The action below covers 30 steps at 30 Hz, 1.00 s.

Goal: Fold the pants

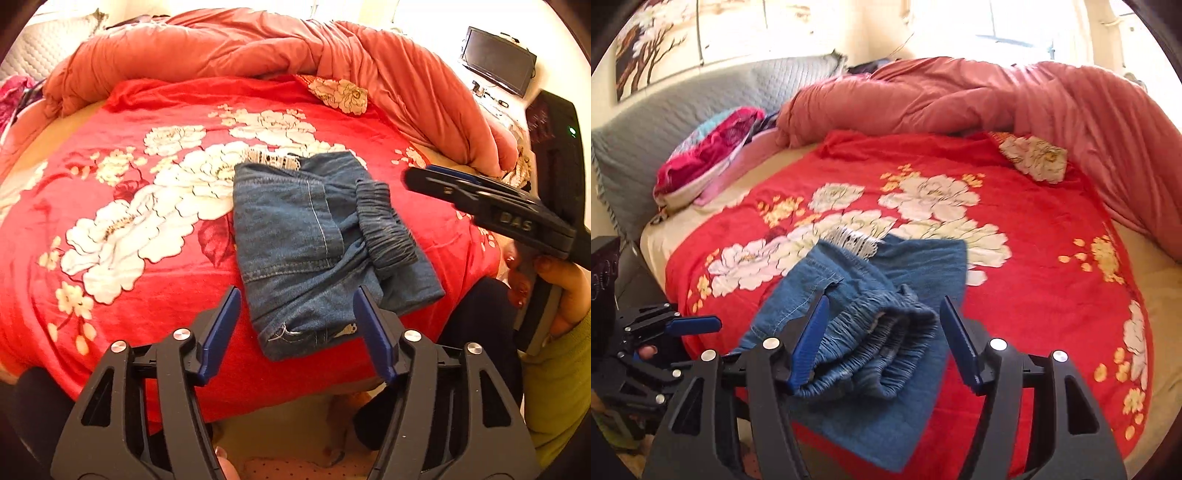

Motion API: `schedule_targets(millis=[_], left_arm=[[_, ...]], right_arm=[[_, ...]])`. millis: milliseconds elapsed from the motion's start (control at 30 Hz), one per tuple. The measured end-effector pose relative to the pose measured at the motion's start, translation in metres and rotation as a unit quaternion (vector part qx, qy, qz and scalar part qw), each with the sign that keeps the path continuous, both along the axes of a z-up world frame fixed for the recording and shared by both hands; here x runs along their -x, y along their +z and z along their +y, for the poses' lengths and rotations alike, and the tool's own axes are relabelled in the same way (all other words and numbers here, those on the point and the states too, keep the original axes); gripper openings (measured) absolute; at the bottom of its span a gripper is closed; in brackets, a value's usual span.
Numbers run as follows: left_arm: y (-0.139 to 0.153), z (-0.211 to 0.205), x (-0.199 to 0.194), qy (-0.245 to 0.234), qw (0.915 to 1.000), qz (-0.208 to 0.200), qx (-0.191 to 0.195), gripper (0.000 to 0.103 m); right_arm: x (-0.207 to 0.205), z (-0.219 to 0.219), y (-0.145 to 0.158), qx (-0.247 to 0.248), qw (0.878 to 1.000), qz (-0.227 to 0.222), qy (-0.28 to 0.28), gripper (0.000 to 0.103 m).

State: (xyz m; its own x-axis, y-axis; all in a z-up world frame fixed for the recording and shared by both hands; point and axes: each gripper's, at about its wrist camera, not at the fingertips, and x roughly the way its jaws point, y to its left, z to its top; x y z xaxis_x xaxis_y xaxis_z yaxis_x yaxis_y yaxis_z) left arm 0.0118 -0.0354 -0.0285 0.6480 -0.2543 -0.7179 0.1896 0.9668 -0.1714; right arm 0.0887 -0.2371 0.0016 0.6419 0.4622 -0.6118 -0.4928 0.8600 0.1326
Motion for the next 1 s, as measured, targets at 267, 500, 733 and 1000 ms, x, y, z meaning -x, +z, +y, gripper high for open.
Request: schedule_targets(millis=[267, 500, 733, 1000], left_arm=[[0.017, 0.006, 0.0, 0.01, 0.9998, -0.018, 0.0, 0.064], [0.028, 0.014, 0.0, 0.024, 0.9993, -0.03, -0.001, 0.075], [0.035, 0.012, -0.001, 0.029, 0.9986, -0.042, -0.015, 0.084], [0.034, 0.006, -0.011, 0.025, 0.9989, -0.036, -0.016, 0.094]], right_arm=[[0.02, -0.028, 0.015, -0.022, 0.999, -0.021, -0.028, 0.07], [0.034, -0.042, 0.02, -0.033, 0.998, -0.03, -0.041, 0.074], [0.04, -0.051, 0.016, -0.033, 0.997, -0.028, -0.065, 0.088], [0.041, -0.06, 0.013, -0.037, 0.995, -0.029, -0.087, 0.096]])
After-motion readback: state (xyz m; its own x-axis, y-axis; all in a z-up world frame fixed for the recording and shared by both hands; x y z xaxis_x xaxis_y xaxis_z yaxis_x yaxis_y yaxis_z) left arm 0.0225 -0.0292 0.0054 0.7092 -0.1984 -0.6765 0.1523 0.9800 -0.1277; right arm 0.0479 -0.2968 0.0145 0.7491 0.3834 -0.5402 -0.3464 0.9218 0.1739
